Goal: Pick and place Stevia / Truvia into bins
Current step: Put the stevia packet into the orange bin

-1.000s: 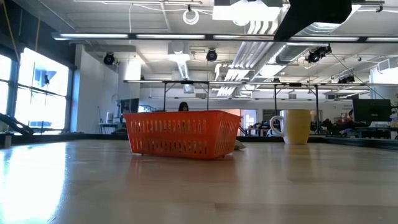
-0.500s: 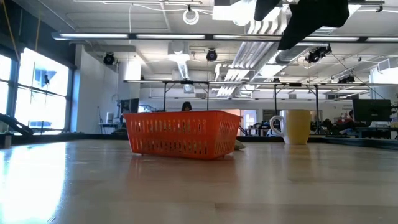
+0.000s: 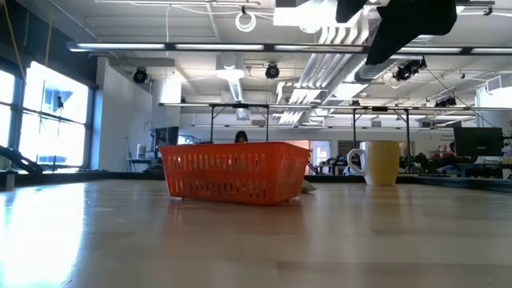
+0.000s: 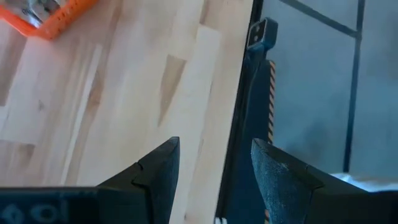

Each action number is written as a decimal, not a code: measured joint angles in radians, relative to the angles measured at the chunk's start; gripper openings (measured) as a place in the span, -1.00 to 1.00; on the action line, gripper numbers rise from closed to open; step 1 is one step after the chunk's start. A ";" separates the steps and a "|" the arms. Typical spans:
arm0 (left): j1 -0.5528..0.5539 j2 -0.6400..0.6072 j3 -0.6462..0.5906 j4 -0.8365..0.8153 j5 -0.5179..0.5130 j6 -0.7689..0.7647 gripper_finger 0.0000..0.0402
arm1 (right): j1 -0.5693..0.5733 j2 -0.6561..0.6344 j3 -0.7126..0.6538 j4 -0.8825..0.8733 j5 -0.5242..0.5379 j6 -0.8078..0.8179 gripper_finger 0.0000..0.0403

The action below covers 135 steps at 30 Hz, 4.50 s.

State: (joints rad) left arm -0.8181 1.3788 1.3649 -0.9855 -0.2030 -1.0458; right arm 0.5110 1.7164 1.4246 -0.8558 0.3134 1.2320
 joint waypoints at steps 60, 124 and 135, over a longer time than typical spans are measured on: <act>1.477 0.603 -0.024 0.251 0.300 1.454 0.16 | -0.705 -0.003 0.000 -0.096 -0.180 -1.172 0.57; 0.903 -0.377 -0.489 0.196 0.070 0.536 -0.09 | -0.782 0.110 -0.242 0.590 -0.332 -1.334 0.57; 0.903 -0.420 -0.578 0.239 0.036 0.504 -0.09 | -0.875 0.272 -0.188 0.544 -0.349 -1.180 0.42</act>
State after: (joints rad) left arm 0.0853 0.9587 0.7872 -0.7467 -0.1674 -0.5422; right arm -0.3642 1.9885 1.2369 -0.3119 -0.0357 0.0521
